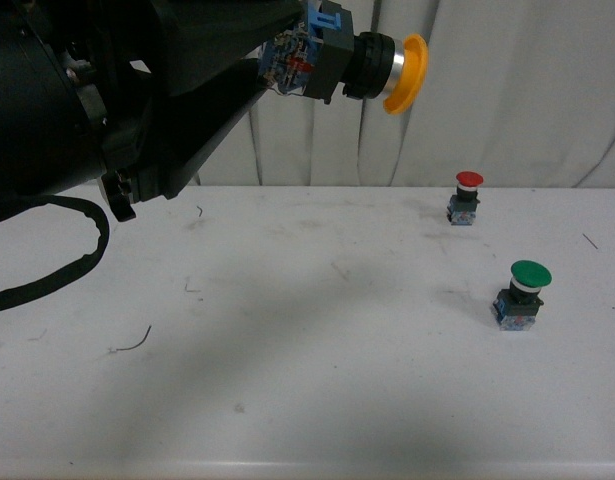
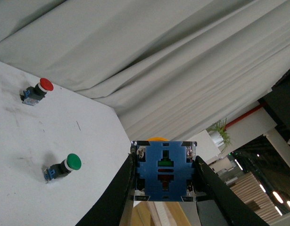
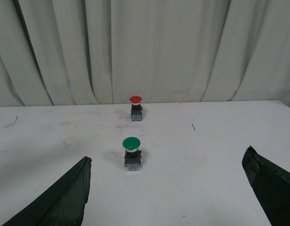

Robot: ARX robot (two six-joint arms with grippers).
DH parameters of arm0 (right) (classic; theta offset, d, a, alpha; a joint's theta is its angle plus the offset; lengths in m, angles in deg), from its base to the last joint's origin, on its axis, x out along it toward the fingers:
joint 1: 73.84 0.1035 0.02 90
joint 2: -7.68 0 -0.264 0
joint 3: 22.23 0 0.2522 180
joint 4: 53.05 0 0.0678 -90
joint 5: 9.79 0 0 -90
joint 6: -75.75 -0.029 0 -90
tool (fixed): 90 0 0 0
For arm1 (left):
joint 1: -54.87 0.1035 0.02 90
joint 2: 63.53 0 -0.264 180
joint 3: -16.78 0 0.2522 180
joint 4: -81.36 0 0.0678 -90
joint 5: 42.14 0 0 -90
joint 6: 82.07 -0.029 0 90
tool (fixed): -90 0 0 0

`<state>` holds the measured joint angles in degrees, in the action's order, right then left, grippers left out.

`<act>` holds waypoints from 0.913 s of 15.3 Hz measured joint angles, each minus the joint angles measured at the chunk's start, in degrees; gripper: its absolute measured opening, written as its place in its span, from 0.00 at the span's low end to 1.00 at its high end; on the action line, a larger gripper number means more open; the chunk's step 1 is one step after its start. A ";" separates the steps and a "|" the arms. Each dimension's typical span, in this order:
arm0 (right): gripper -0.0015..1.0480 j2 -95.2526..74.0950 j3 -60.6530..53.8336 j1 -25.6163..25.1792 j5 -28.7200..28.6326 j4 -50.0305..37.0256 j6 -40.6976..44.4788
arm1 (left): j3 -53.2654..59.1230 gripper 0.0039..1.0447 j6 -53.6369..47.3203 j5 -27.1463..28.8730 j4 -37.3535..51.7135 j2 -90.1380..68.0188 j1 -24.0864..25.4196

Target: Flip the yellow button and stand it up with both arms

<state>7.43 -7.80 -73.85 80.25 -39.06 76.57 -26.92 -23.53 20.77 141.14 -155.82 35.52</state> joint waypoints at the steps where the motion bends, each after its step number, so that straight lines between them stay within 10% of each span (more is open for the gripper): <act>1: 0.94 0.00 0.00 0.00 0.00 0.00 0.00 | -0.20 0.29 0.00 0.00 0.00 0.00 0.00; 5: 0.94 -0.13 -0.02 -0.35 -1.01 -0.72 -0.59 | -0.72 0.29 -0.09 -0.17 0.00 0.00 0.07; 9: 0.94 -30.34 1.42 -12.46 -13.46 -37.46 -6.43 | -0.94 0.29 -0.46 -0.35 -0.02 0.46 0.07; 12: 0.94 -61.22 16.66 -8.59 -9.84 -64.63 -7.43 | -1.05 0.29 -0.57 -0.04 -0.02 0.79 0.15; 14: 0.94 -80.61 29.53 -2.47 -7.93 -66.07 -9.90 | -1.05 0.29 -0.59 0.39 0.00 0.96 0.15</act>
<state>-73.18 21.73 -76.32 72.31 -105.13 66.67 -27.97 -24.12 21.16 141.14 -154.86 35.67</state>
